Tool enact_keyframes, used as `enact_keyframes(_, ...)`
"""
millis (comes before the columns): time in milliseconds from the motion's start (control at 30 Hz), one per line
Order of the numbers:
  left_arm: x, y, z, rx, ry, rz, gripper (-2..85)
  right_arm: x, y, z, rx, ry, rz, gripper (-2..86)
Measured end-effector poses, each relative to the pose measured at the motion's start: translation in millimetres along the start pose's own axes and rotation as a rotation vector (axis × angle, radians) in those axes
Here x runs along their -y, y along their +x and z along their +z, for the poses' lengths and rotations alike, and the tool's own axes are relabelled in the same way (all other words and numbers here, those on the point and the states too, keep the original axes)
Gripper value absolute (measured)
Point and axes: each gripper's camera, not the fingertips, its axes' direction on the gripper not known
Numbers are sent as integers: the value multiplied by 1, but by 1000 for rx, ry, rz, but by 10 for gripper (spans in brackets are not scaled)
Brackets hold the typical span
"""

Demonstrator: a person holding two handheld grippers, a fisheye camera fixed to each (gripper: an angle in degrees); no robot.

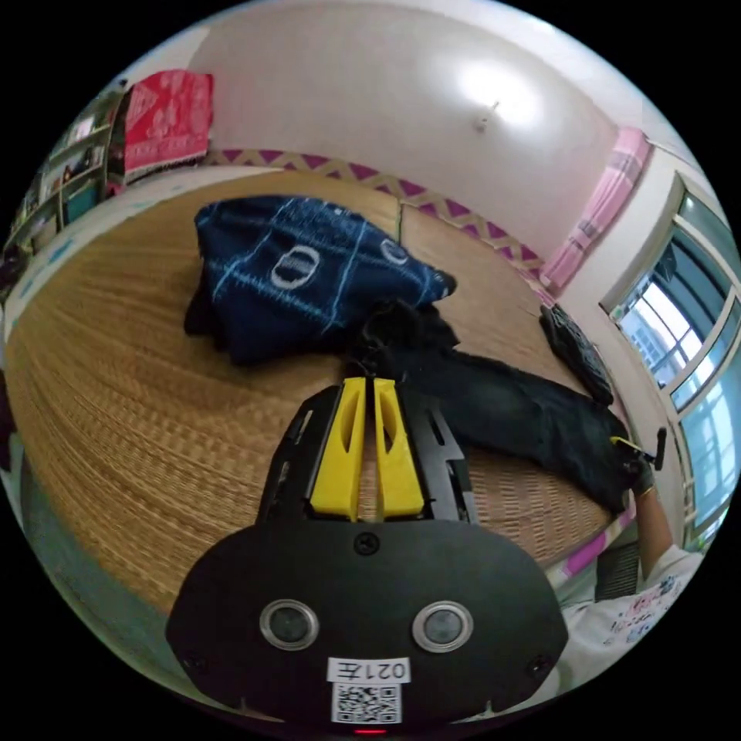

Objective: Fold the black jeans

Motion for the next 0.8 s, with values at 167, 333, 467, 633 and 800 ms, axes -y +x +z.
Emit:
enact_keyframes(167,8,-33,-5,-111,-44,-131,-7,2,2,-17,95,0,18,93)
enact_keyframes(333,17,-3,-47,35,109,17,-6,17,-1,-45,16,64,-195,95)
enact_keyframes(467,38,53,-23,-118,-15,312,22,40,-1,-39,-125,17,-369,98)
enact_keyframes(633,51,106,25,-126,-107,579,76,74,1,-15,-155,-124,-583,91)
enact_keyframes(800,60,127,60,-76,-227,746,99,80,0,-8,-50,-257,-702,18)
